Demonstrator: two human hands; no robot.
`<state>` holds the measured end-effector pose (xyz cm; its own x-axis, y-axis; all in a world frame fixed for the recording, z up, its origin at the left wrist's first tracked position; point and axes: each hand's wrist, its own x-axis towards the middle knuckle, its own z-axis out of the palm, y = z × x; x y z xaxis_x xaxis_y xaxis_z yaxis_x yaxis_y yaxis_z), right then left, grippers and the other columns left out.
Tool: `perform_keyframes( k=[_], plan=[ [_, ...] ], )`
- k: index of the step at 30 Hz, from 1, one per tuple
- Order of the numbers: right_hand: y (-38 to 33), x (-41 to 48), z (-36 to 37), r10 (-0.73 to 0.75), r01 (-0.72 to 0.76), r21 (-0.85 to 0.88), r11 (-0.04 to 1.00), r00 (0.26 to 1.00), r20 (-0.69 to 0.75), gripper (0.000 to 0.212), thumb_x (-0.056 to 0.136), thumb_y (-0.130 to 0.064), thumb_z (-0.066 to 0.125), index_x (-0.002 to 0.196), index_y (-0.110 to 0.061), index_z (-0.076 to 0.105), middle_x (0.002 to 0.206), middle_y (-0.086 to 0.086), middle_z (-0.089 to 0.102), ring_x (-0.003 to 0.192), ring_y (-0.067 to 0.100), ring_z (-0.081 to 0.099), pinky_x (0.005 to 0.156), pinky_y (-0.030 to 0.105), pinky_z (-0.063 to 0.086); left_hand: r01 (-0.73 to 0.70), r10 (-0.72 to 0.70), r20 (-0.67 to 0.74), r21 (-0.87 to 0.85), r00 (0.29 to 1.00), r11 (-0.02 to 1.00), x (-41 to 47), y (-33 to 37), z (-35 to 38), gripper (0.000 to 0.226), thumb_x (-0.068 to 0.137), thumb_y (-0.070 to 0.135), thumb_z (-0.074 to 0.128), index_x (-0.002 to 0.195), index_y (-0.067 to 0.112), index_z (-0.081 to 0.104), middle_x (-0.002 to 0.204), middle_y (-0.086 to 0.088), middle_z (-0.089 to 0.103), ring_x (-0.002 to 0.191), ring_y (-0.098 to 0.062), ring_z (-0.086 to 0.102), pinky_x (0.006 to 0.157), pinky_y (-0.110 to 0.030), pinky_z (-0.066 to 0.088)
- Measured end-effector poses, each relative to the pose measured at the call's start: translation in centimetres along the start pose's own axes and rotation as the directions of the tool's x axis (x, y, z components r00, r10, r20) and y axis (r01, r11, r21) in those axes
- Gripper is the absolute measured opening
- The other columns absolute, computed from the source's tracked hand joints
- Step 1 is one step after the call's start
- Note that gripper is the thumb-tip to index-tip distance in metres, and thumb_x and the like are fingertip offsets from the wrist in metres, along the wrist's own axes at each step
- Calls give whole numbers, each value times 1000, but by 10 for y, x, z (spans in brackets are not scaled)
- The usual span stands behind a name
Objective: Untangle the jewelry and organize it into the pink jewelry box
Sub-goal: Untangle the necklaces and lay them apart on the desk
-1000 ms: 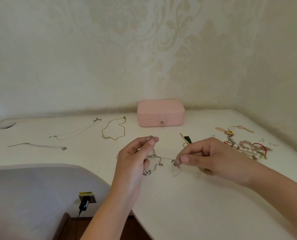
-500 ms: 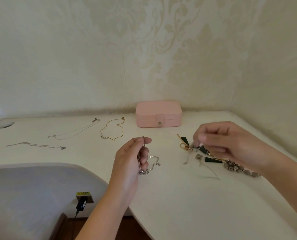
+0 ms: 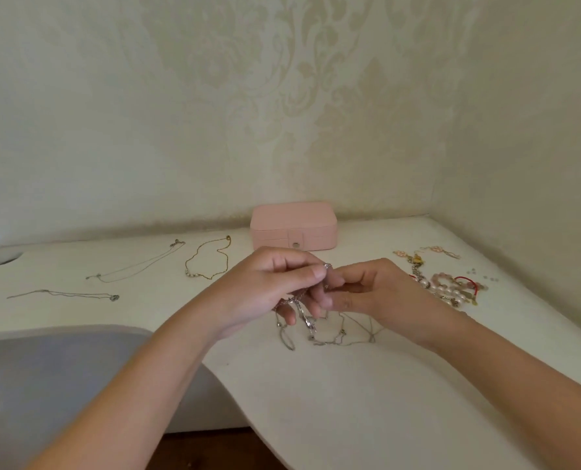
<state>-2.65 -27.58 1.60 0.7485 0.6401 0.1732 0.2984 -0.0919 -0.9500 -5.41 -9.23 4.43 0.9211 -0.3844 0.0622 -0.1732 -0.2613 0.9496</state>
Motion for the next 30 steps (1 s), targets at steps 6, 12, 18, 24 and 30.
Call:
perform_keyframes(
  k=[6,12,18,24,30],
  plan=[
    [-4,0,-9,29,5,246,969,991,-132,15,86,-21,64,85,-6,66,93,12,69,94,21,65,93,27,50,24,-21,-54,55,998,998,1,-1,-8,6,82,20,66,82,17,71,73,4,66,66,-6,60,49,-17,43],
    [-14,2,-2,35,18,348,937,989,-145,18,82,-26,65,69,-14,68,71,1,63,72,15,62,75,23,52,98,-84,-196,63,977,993,-3,-3,-12,24,78,-5,69,86,18,68,82,6,64,55,3,55,46,-11,38],
    [-38,5,-1,22,71,517,853,985,-171,23,83,-23,53,67,-13,66,64,0,50,46,7,36,46,17,39,193,-154,-230,154,961,969,-16,-8,-24,10,83,15,71,93,14,72,74,8,63,46,4,49,44,-10,35],
    [-68,8,-18,50,16,322,947,979,-196,16,82,-21,57,73,-10,62,61,-1,45,41,4,26,37,13,20,198,-165,-213,143,963,970,-41,-8,-55,8,84,20,69,82,14,75,75,4,71,58,-6,58,54,-19,43],
    [-115,6,-26,44,-115,-297,948,970,-237,27,70,-25,77,68,-14,52,54,-3,33,45,9,26,42,17,23,120,-98,-282,62,954,991,-64,9,-67,12,85,20,66,86,10,74,64,1,64,46,-8,37,45,-15,28]
  ],
)
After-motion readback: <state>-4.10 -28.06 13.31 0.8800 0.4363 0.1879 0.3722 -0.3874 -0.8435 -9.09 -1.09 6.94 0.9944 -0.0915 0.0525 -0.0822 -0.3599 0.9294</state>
